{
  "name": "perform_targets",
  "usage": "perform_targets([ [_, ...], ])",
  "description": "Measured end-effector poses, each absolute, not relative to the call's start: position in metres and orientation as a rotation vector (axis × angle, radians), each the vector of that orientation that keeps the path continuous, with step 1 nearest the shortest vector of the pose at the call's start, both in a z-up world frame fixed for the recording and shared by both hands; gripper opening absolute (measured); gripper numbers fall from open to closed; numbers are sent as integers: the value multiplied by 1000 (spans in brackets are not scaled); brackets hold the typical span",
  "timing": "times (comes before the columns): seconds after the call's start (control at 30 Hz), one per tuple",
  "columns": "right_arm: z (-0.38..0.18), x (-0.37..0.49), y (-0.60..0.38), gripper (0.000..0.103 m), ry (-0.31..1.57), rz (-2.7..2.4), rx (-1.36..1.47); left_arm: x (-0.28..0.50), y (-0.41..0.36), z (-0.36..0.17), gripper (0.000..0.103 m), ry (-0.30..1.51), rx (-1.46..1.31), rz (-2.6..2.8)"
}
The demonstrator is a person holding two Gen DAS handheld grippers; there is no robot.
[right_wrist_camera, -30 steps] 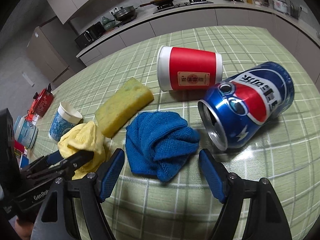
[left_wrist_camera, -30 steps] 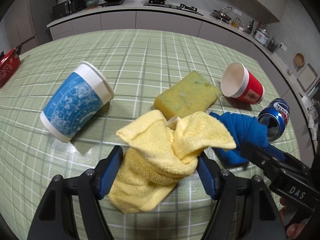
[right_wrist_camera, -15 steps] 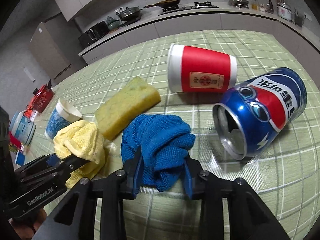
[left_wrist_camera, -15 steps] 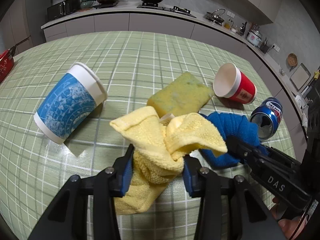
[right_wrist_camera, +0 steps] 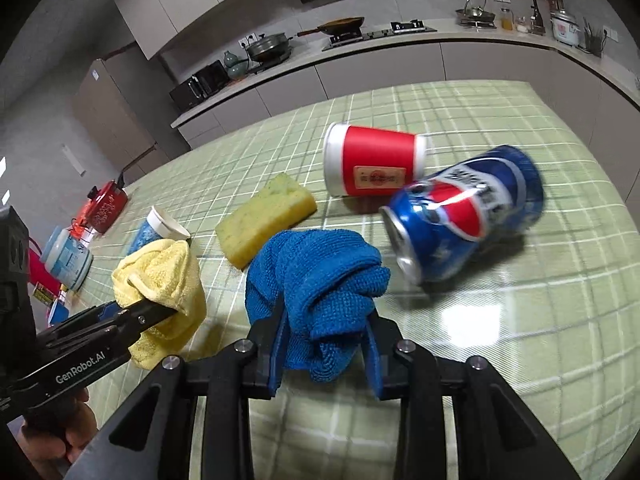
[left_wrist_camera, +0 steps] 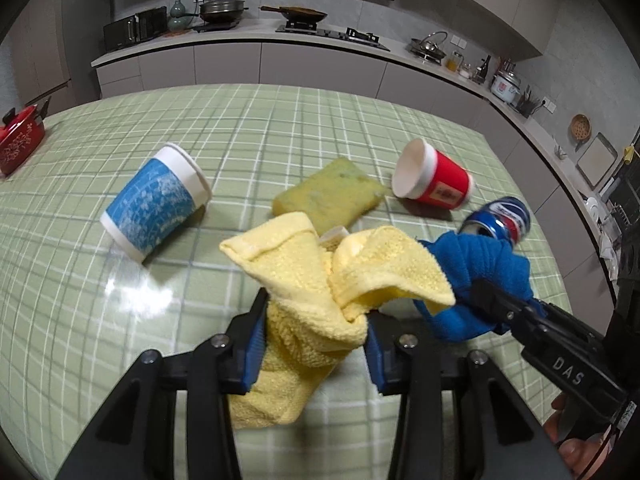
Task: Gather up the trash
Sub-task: 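Lift the yellow and blue cloths and carry both over the bin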
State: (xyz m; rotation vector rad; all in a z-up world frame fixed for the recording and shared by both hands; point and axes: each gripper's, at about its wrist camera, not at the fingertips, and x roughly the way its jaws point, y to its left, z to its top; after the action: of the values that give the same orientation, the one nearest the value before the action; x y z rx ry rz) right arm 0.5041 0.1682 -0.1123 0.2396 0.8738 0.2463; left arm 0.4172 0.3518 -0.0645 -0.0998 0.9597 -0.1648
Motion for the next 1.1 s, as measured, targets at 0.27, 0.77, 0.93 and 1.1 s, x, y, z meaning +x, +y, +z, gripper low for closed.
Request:
perform_targets([
  [0.27, -105, 463, 126, 35, 858, 279, 241, 375, 314, -62, 43, 947, -102, -136],
  [0.77, -95, 362, 51, 35, 821, 76, 346, 319, 257, -60, 43, 930, -47, -317],
  [0.93, -96, 322, 22, 35, 829, 2, 387, 300, 228, -63, 43, 953, -46, -380],
  [1.1, -93, 299, -15, 35, 797, -34, 419, 282, 186, -54, 43, 935, -17, -418],
])
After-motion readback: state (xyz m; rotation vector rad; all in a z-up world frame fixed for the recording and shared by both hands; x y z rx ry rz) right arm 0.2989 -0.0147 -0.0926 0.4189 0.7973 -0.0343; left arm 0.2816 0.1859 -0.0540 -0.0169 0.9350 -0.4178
